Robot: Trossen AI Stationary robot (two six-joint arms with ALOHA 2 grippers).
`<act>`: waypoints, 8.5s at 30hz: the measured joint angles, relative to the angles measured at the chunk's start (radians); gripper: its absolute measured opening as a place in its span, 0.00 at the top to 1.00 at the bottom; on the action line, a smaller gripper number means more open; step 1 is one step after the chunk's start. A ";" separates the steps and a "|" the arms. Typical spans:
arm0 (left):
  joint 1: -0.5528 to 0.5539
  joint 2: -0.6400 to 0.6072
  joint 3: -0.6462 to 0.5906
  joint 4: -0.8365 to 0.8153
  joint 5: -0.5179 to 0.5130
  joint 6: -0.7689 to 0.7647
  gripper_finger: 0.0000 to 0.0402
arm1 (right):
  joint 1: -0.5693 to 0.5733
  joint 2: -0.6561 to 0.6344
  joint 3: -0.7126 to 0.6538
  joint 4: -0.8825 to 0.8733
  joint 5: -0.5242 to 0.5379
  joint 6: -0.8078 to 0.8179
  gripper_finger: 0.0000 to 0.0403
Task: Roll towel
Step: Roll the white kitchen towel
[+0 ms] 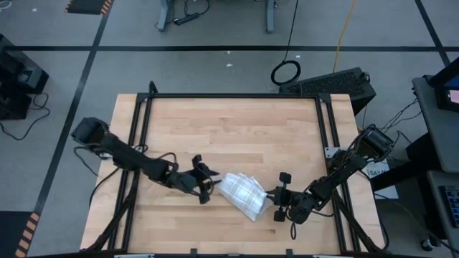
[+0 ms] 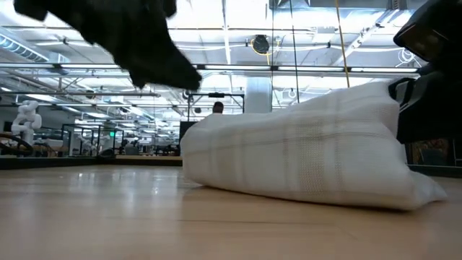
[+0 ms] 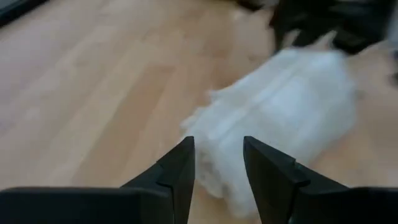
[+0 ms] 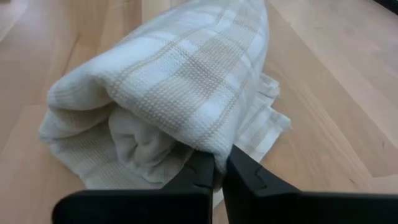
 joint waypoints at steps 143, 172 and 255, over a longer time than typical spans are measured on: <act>-0.065 0.543 0.586 -0.079 -0.133 0.620 0.96 | 0.077 0.232 0.294 -0.591 -0.039 0.760 1.00; -0.032 0.497 0.536 -0.080 -0.084 0.277 0.63 | 0.101 0.122 0.290 -0.580 0.122 0.784 0.73; -0.243 0.264 0.408 -0.541 -0.058 -0.056 0.33 | 0.180 0.435 0.437 0.065 0.222 -0.236 0.30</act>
